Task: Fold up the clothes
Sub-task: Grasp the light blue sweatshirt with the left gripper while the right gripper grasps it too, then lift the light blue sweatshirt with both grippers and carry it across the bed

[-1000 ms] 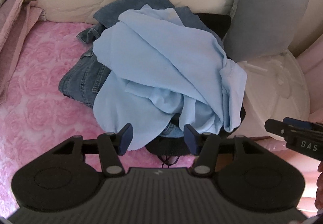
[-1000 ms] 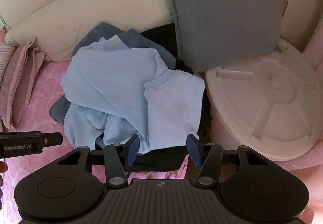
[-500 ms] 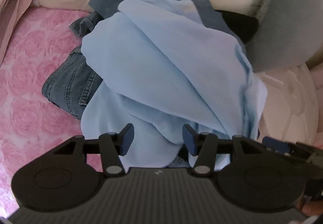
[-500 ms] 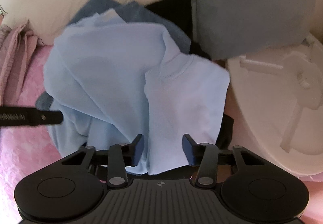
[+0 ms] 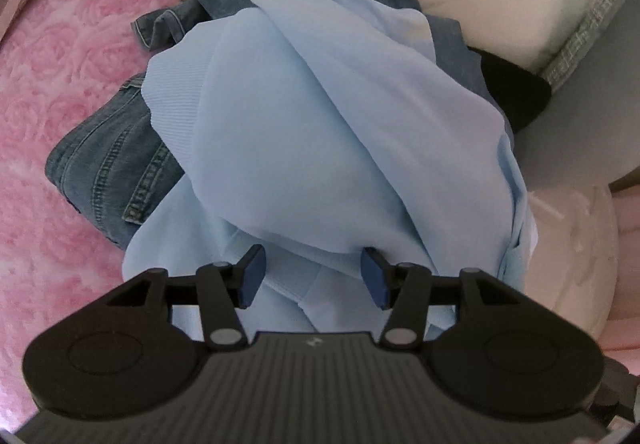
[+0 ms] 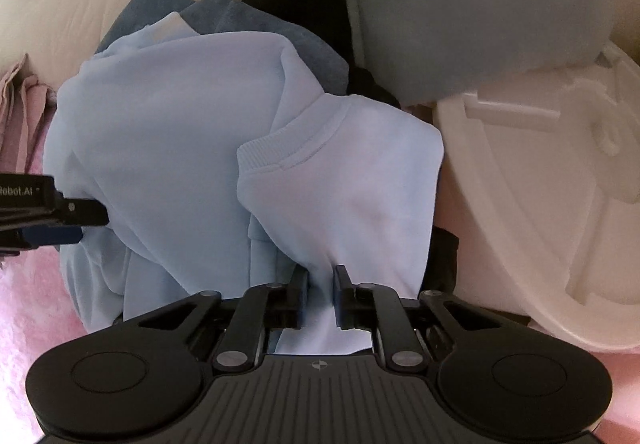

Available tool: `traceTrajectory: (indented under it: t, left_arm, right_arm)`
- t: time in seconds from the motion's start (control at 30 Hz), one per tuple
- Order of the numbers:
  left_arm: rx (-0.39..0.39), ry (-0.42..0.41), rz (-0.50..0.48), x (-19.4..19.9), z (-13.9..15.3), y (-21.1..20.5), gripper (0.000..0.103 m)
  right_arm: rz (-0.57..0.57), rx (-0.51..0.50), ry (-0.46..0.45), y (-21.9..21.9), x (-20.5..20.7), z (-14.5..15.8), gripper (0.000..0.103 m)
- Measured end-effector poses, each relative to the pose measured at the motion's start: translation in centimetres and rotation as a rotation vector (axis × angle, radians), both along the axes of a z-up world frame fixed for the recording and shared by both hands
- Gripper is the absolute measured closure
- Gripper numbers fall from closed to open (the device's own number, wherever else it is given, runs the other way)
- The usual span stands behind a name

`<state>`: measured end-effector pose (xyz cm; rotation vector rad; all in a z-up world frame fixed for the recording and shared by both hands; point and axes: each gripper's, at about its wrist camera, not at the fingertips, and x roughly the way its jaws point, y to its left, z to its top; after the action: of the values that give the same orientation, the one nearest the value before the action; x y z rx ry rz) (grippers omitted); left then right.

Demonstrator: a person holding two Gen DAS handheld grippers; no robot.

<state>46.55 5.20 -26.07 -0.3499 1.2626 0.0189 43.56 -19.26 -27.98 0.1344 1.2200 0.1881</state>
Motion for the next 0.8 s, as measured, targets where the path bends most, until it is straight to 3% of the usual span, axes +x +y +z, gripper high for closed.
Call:
traceTrajectory:
  t: [0.03,0.07,0.1,0.23,0.37,0.5,0.67,0.8]
  left_arm:
    - [-0.022,-0.005,0.008,0.0,-0.2,0.2,0.079]
    - [-0.044,-0.010,0.015,0.0,-0.3,0.3,0.102]
    - [-0.065,-0.016,0.026,0.0,-0.4,0.5,0.103]
    - [-0.145,-0.065,0.078,-0.7,0.9,1.9,0.103]
    - [-0.174,-0.089,0.113,-1.8,2.4,2.9,0.101]
    - [-0.250,-0.085,0.235,-2.2,1.6,4.6,0.073]
    - [-0.373,-0.069,0.332,-3.3,0.9,6.0,0.073]
    - [-0.367,-0.088,0.320,-4.7,2.4,6.5,0.072]
  right_arm:
    - [0.002,-0.002,-0.006,0.1,0.0,0.1,0.096]
    - [0.003,-0.003,-0.012,0.1,0.0,0.1,0.098]
    - [0.004,-0.004,-0.017,0.0,-0.1,0.3,0.099]
    - [-0.021,0.015,-0.059,-1.0,-0.5,1.7,0.099]
    - [-0.039,0.032,-0.050,-2.0,-0.7,2.7,0.099]
    - [-0.088,0.071,-0.028,-2.5,-0.8,2.6,0.098]
    - [-0.055,0.064,-0.006,-1.4,-0.6,1.6,0.085]
    - [-0.058,0.063,0.006,-1.1,-0.4,1.0,0.083]
